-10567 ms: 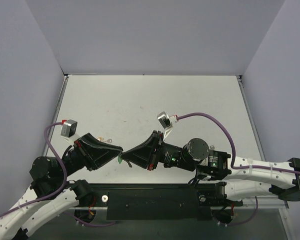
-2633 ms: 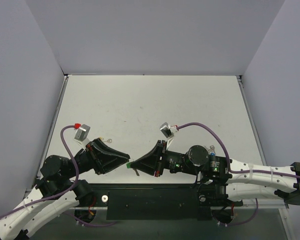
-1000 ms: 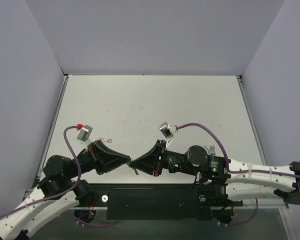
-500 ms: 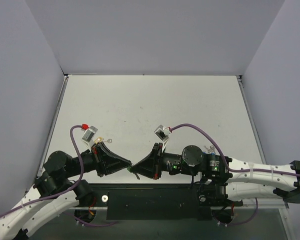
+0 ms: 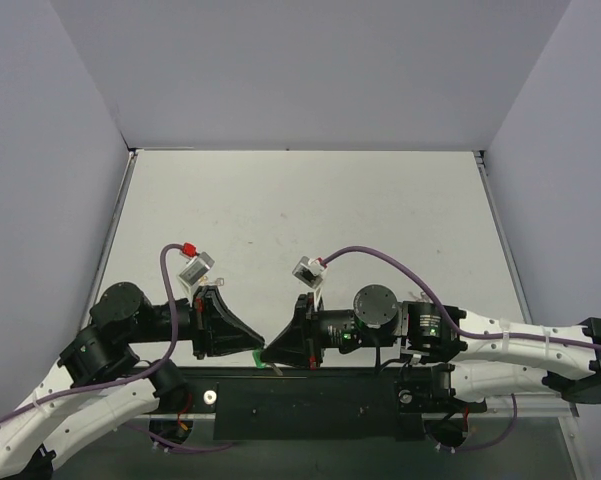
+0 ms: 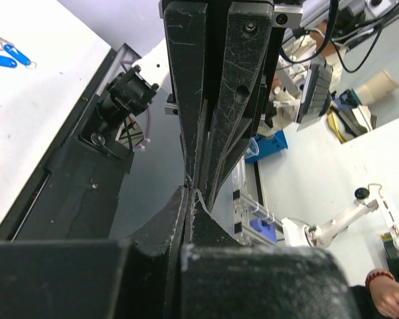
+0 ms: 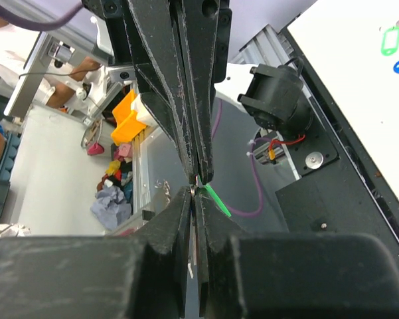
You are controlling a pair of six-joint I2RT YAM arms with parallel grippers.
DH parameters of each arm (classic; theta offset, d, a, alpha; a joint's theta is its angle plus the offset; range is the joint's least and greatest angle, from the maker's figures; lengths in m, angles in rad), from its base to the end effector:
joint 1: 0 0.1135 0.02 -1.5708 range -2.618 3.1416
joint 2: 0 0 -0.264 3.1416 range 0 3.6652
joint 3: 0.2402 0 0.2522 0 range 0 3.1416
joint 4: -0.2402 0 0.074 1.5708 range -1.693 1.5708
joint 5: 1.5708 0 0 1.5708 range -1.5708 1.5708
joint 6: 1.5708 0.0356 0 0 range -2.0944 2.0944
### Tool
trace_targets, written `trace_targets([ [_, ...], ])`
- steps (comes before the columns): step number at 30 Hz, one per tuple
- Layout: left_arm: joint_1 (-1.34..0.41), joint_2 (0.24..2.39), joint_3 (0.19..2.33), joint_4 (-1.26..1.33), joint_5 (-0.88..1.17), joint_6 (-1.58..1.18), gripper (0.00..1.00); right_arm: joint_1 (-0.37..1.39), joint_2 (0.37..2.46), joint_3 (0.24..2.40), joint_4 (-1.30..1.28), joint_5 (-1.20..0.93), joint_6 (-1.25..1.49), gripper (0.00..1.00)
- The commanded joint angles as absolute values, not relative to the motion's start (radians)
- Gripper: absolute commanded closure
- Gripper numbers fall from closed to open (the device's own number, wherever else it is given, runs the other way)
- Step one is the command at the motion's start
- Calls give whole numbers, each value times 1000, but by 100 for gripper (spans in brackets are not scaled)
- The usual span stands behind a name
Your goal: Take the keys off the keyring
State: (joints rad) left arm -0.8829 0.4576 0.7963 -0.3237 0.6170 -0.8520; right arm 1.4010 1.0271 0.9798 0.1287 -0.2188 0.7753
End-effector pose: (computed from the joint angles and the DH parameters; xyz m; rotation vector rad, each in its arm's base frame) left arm 0.0459 -0.0882 0.3697 0.6087 1.7868 -1.7607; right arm 0.0328 0.2372 0.3966 -0.7632 1.6577 1.8338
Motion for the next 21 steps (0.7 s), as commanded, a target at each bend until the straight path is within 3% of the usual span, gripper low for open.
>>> trace_targets([
  [1, -893, 505, 838, -374, 715, -804, 100, 1399, 1074, 1029, 229, -176, 758, 100],
  [9, -893, 485, 854, -377, 689, -816, 97, 1401, 1065, 1022, 232, -170, 756, 100],
  [11, -893, 479, 862, -377, 675, -822, 89, 1401, 1063, 1020, 236, -167, 755, 100],
  [13, -893, 469, 865, -362, 666, -830, 73, 1405, 1060, 1019, 244, -166, 755, 100],
  [17, -893, 462, 877, -353, 637, -833, 52, 1410, 1058, 1019, 252, -163, 750, 100],
  [21, -893, 454, 881, -333, 600, -842, 38, 1413, 1055, 1017, 250, -158, 744, 100],
])
